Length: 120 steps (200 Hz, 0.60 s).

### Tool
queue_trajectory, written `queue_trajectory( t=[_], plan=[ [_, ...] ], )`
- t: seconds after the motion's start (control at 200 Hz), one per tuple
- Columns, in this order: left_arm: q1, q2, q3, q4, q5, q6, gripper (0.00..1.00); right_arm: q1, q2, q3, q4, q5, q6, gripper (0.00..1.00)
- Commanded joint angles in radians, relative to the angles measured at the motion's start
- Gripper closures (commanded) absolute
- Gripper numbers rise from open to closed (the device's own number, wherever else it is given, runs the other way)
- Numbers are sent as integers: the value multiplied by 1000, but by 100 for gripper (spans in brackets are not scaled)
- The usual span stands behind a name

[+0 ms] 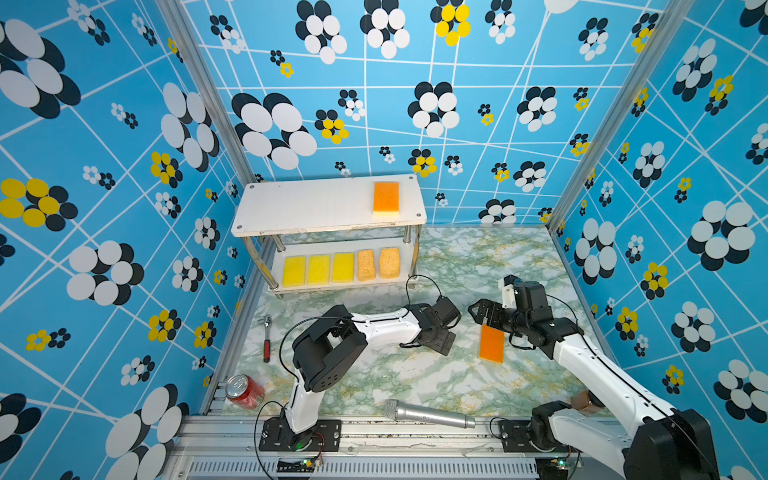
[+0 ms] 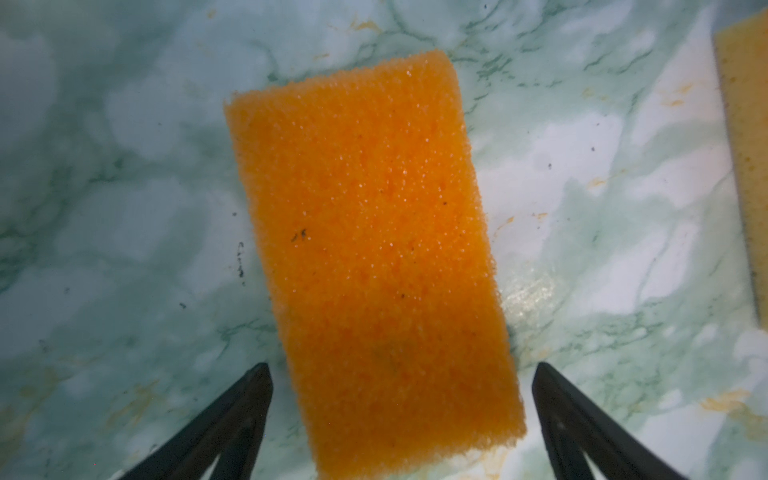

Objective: Place and organize the cleaning sponges onto the shelf
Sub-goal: 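Lower the left gripper onto the orange sponge and close on it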

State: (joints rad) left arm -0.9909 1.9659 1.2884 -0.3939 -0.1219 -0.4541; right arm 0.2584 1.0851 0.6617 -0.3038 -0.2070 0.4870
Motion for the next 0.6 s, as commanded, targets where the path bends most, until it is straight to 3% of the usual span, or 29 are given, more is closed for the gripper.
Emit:
queue_trajectory(
  t=[0.0, 0.315, 0.595],
  plan=[
    [-5, 28, 32, -32, -24, -15, 1, -9, 6, -17, 4, 11, 4, 1],
    [-4, 45, 43, -43, -37, -22, 1, -9, 2, -21, 6, 12, 5, 1],
    [-4, 68, 62, -95, -116, -39, 1, -8, 3, -25, 8, 12, 10, 1]
  ],
)
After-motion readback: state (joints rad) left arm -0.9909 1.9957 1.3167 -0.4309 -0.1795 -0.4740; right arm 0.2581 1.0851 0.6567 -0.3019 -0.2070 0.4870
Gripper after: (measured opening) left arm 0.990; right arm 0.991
